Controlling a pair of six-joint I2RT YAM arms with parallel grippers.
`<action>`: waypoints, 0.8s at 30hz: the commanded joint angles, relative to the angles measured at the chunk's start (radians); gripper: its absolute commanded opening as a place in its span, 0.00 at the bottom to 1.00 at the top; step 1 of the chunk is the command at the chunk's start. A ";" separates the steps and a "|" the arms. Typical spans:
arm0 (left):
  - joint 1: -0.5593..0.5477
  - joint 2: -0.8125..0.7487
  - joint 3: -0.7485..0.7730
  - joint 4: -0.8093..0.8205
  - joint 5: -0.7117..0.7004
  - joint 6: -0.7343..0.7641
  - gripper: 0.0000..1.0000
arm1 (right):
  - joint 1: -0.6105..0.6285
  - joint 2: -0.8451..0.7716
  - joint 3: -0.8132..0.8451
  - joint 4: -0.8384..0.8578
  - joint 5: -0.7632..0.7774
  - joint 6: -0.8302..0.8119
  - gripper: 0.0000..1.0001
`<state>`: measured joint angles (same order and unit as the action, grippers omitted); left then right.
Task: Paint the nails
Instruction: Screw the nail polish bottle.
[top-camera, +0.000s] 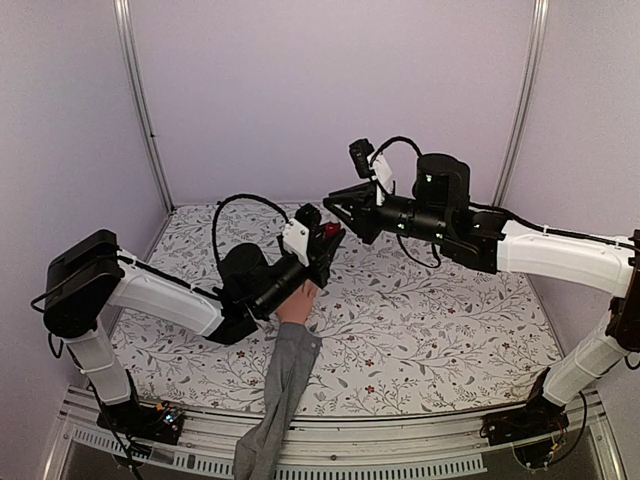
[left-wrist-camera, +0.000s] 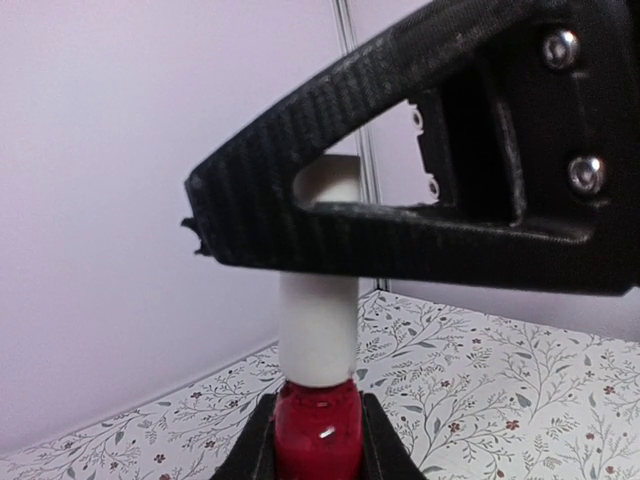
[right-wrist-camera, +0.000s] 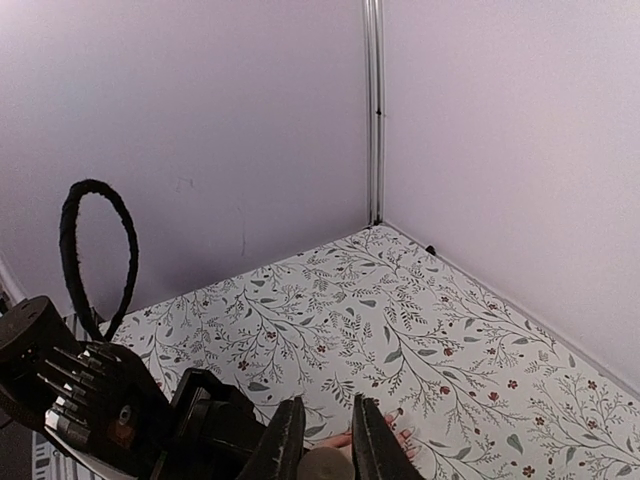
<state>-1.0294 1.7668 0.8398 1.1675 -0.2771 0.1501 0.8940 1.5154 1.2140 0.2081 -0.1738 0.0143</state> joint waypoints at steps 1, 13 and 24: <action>-0.007 -0.042 0.007 0.034 0.043 0.031 0.00 | 0.017 -0.043 -0.027 -0.007 0.001 -0.003 0.21; 0.019 -0.132 -0.054 -0.048 0.240 0.020 0.00 | -0.006 -0.146 -0.097 -0.008 -0.125 -0.120 0.51; 0.147 -0.245 -0.087 -0.154 0.881 -0.135 0.00 | -0.015 -0.223 -0.083 -0.161 -0.525 -0.295 0.59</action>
<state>-0.9276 1.5616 0.7486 1.0565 0.2928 0.0925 0.8825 1.3270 1.1084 0.1474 -0.5110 -0.1871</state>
